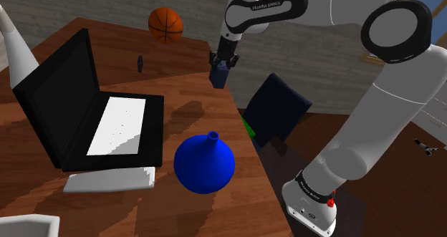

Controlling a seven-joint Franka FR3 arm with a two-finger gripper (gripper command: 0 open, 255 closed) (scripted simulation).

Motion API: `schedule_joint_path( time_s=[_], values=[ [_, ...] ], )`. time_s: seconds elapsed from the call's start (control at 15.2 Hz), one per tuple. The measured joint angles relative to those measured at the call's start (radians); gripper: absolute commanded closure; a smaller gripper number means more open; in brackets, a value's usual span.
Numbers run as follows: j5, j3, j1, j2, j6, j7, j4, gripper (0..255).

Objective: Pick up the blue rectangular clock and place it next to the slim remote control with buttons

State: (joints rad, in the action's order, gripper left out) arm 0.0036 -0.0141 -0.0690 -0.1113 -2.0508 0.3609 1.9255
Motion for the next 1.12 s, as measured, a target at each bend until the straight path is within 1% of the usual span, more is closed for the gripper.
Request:
schedule_joint_path(
  time_s=[1.06,1.12],
  values=[
    [0.000,-0.001,0.001,0.042,0.204,0.002,-0.162,255],
    [0.000,-0.005,0.006,0.051,0.208,0.012,-0.157,255]
  ],
)
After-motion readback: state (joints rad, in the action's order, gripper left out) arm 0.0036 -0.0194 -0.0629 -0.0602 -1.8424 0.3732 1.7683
